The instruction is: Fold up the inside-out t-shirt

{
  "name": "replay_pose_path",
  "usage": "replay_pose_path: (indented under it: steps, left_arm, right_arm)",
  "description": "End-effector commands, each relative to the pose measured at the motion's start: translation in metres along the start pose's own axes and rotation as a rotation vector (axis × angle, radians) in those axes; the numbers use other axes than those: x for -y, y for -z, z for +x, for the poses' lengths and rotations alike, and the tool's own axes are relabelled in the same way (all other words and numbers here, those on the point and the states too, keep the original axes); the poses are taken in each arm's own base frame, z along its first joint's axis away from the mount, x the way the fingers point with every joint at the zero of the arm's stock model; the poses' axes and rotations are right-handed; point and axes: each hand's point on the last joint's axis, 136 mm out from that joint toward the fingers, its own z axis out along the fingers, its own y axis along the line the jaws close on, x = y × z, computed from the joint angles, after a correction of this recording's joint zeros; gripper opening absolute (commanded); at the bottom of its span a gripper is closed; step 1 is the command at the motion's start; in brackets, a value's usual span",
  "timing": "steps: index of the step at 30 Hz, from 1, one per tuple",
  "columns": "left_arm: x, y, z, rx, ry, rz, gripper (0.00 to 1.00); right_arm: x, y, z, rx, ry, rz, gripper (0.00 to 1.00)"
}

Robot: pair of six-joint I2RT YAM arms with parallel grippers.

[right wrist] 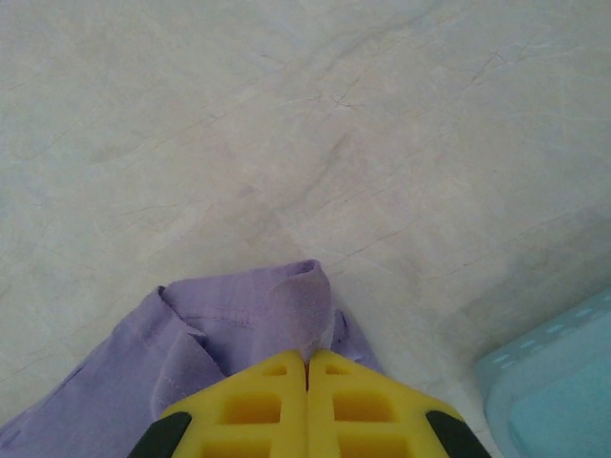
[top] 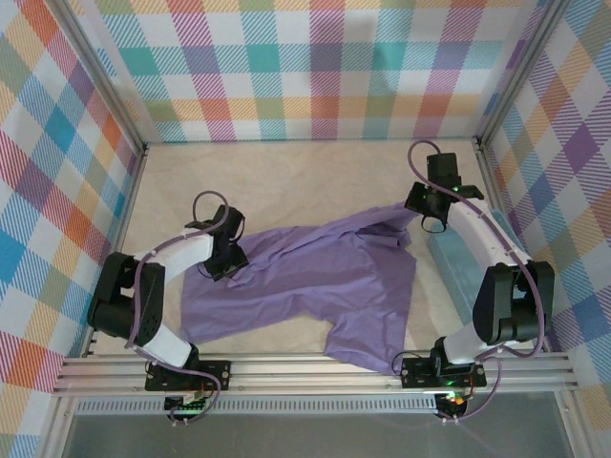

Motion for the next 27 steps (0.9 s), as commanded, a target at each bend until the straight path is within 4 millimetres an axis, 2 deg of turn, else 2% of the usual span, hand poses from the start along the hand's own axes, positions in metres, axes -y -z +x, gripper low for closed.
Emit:
replay_pose_path:
  steps: [1,4,7,13,20,24,27]
  left_arm:
    - [-0.018,-0.008,0.013,-0.033,0.02,-0.048,0.42]
    - [-0.036,-0.009,0.015,-0.03,0.071,-0.046,0.32]
    - [-0.047,-0.007,0.015,-0.02,0.105,-0.033,0.24]
    - [-0.053,0.005,0.011,0.023,0.13,-0.014,0.2]
    - [-0.047,0.021,0.009,0.057,0.125,0.051,0.21]
    - [-0.039,0.039,0.018,0.08,0.093,0.076,0.34]
    - [-0.034,0.046,0.028,0.081,0.075,0.089,0.4]
  right_arm:
    - [0.018,-0.005,-0.002,-0.008,-0.041,0.061,0.0]
    - [0.03,-0.006,-0.002,-0.015,-0.067,0.086,0.0]
    - [0.033,-0.007,-0.002,-0.018,-0.077,0.086,0.0]
    - [0.033,-0.008,-0.002,-0.021,-0.078,0.087,0.0]
    - [0.024,-0.005,-0.005,-0.013,-0.072,0.036,0.0]
    - [0.018,-0.005,-0.004,-0.022,-0.069,0.005,0.0]
    - [0.018,-0.006,-0.003,-0.026,-0.069,0.001,0.0]
